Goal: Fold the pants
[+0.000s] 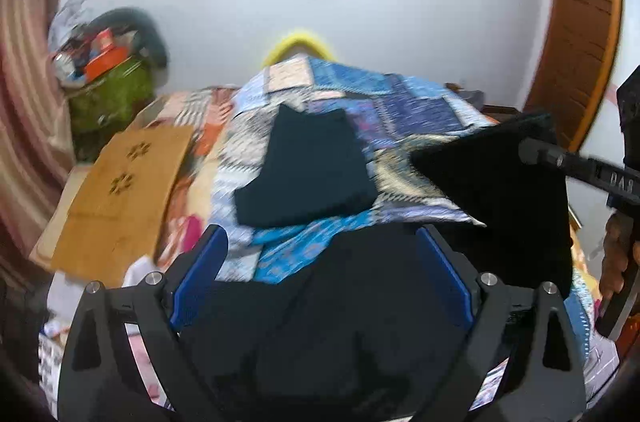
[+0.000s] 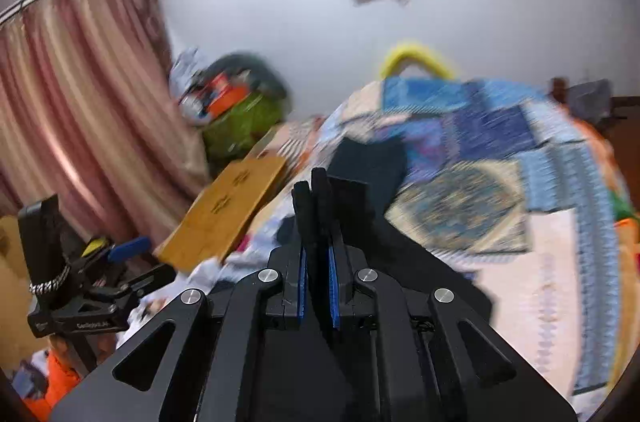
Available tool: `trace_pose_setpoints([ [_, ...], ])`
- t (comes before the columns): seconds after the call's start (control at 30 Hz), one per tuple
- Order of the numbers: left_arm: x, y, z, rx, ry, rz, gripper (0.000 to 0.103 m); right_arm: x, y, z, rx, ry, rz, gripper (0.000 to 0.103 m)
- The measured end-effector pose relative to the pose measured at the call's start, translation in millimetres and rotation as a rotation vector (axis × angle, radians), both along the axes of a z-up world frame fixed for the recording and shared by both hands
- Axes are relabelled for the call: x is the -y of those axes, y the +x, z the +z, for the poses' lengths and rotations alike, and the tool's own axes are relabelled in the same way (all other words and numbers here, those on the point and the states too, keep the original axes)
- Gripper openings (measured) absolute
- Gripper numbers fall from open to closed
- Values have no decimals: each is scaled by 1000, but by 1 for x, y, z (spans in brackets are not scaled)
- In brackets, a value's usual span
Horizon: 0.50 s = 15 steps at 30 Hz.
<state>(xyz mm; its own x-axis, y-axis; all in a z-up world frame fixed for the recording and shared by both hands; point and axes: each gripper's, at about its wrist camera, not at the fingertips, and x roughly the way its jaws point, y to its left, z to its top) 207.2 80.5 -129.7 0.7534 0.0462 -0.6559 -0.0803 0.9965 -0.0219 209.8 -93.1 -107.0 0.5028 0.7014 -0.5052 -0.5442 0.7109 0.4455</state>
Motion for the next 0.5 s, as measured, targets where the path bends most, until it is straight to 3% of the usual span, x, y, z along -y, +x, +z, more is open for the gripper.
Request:
trace_pose_setpoints([
  [0.23, -35, -14, -31, -71, -19, 79, 95, -70, -33, -75, -116, -182, 212, 8],
  [0.33, -39, -12, -40, -96, -36, 84, 95, -76, -41, -100, -183, -252, 254, 12],
  [0.43, -36, -9, -42, -104, -42, 76, 95, -70, -40, -106, -258, -266, 281, 17],
  [0.5, -30, -6, -42, -102, -40, 63, 95, -63, -39, -99, -283, -252, 305, 40],
])
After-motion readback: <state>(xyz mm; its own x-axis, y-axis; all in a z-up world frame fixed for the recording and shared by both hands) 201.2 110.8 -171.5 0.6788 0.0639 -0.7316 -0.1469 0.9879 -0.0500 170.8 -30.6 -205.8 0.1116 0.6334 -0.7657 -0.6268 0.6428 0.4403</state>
